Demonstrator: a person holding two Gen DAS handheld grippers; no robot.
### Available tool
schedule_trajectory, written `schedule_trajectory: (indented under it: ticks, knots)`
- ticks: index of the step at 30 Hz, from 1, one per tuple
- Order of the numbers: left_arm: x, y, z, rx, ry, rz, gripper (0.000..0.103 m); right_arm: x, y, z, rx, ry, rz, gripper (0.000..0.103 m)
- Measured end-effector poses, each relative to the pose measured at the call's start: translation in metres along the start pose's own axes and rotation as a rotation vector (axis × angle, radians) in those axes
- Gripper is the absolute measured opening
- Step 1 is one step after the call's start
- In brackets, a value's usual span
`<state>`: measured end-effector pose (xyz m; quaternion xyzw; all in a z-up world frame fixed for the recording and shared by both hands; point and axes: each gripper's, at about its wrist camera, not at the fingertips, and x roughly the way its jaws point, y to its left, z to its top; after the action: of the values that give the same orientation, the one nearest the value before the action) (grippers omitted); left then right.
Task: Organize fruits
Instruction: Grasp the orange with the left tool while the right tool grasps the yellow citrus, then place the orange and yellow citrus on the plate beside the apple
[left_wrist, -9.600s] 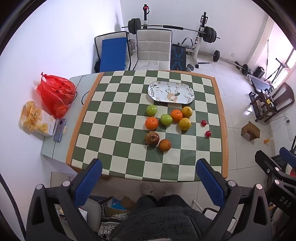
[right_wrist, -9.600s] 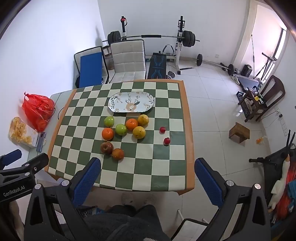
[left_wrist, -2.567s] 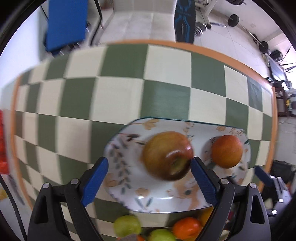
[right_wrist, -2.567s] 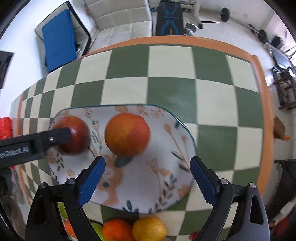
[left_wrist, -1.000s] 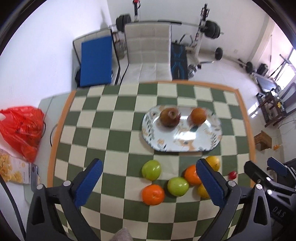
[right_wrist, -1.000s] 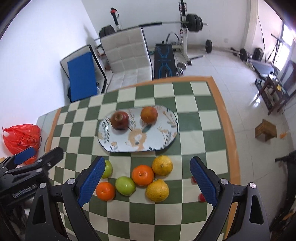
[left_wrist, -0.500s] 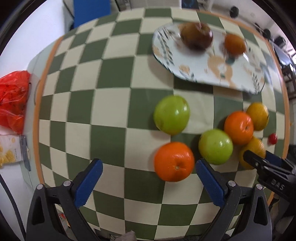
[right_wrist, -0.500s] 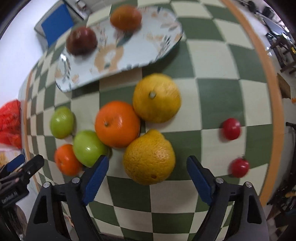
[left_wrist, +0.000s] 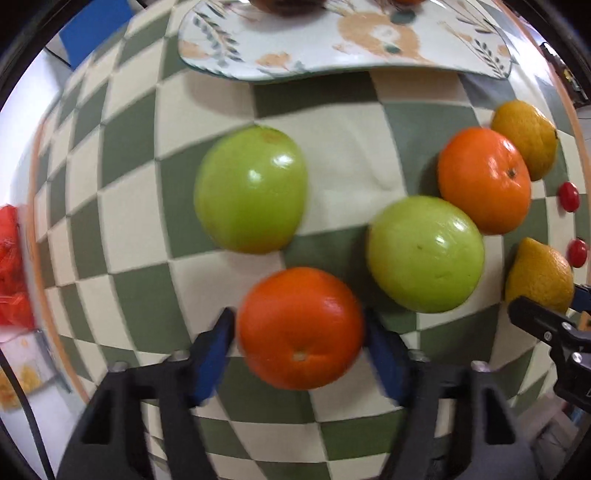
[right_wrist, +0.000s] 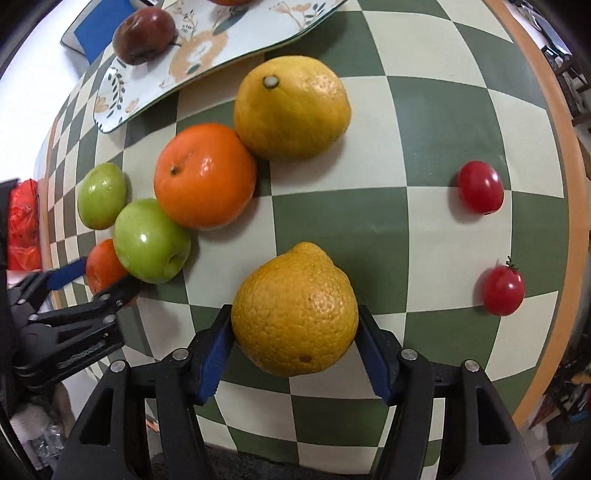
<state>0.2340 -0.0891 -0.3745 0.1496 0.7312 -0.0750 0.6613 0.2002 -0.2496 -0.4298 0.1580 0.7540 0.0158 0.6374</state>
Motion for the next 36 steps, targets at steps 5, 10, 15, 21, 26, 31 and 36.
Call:
schedule_trajectory:
  ticks: [5, 10, 15, 21, 26, 31, 36]
  knots:
    - [-0.003, -0.005, -0.025, -0.03, 0.002, -0.046, 0.062, 0.0, -0.004, 0.005, 0.036, 0.019, 0.029, 0.067]
    - [0.008, -0.003, -0.045, -0.107, 0.019, -0.069, 0.062, 0.001, -0.005, 0.005, 0.026, 0.025, 0.02, 0.067]
    - [0.007, 0.0, -0.049, -0.135, -0.003, -0.071, 0.062, 0.001, 0.006, 0.002, -0.025, 0.059, -0.009, 0.066]
    - [0.007, -0.005, -0.054, -0.133, -0.011, -0.065, 0.062, 0.003, 0.009, -0.008, -0.038, 0.078, -0.016, 0.066]
    - [0.0, 0.007, -0.044, -0.136, -0.015, -0.076, 0.062, -0.002, 0.008, -0.009, -0.05, 0.074, -0.027, 0.066]
    - [-0.04, 0.015, -0.041, -0.139, -0.082, -0.129, 0.062, -0.015, 0.01, -0.006, -0.019, 0.055, 0.026, 0.066]
    - [-0.106, 0.04, -0.004, -0.178, -0.196, -0.21, 0.062, -0.073, 0.017, 0.012, -0.019, -0.058, 0.106, 0.065]
